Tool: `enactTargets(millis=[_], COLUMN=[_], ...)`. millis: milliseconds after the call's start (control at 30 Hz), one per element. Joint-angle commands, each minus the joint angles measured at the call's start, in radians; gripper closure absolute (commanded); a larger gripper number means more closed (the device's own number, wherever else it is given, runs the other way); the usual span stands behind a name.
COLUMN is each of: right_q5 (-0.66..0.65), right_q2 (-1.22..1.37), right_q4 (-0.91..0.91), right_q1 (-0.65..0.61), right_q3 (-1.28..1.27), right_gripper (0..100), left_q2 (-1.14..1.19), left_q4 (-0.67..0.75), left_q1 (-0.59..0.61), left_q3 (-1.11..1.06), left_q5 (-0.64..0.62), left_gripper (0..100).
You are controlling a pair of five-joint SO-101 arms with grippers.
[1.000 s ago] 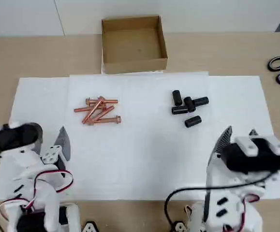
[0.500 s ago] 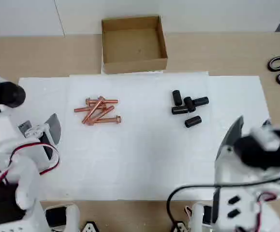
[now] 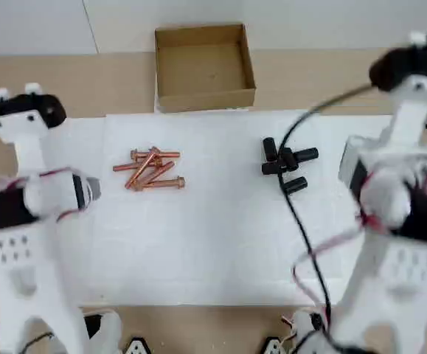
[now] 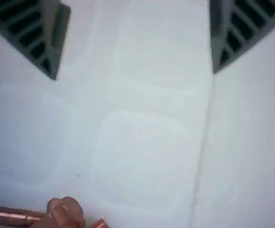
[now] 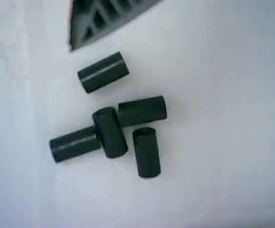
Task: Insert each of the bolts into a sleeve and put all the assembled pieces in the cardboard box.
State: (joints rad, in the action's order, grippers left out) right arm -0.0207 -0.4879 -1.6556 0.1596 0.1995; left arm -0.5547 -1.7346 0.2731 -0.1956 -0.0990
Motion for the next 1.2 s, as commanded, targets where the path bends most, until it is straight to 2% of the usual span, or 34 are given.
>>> enactTargets(millis=[0,300,600,767,867,1033,1167], right_q5=[-0.009,-0.005,-0.137,-0.14,-0.081,0.135,0.186], right_q2=[0.147,0.41,0.576,0.664,0.697,0.742,0.745], right_q4=[-0.012,-0.004,0.076,0.061,0.045,0.035,0.01], right_q1=[-0.002,-0.165,-0.142,-0.174,-0.196,-0.193,-0.197], right_q3=[0.049,0.048,0.061,0.061,0.066,0.066,0.066], right_gripper=[82.5,82.6,82.5,82.7,82.7,82.7,82.7], left_q2=[0.061,0.077,0.08,0.078,0.08,0.08,0.08], left_q4=[-0.017,0.086,0.081,0.081,0.081,0.081,0.087], left_q1=[0.005,0.003,0.0,0.0,0.0,0.0,0.0], left_q3=[0.082,0.119,0.116,0.116,0.116,0.105,0.05], left_q5=[0.005,0.006,0.063,0.064,0.068,0.161,0.187], left_gripper=[80,80,80,80,80,80,80])
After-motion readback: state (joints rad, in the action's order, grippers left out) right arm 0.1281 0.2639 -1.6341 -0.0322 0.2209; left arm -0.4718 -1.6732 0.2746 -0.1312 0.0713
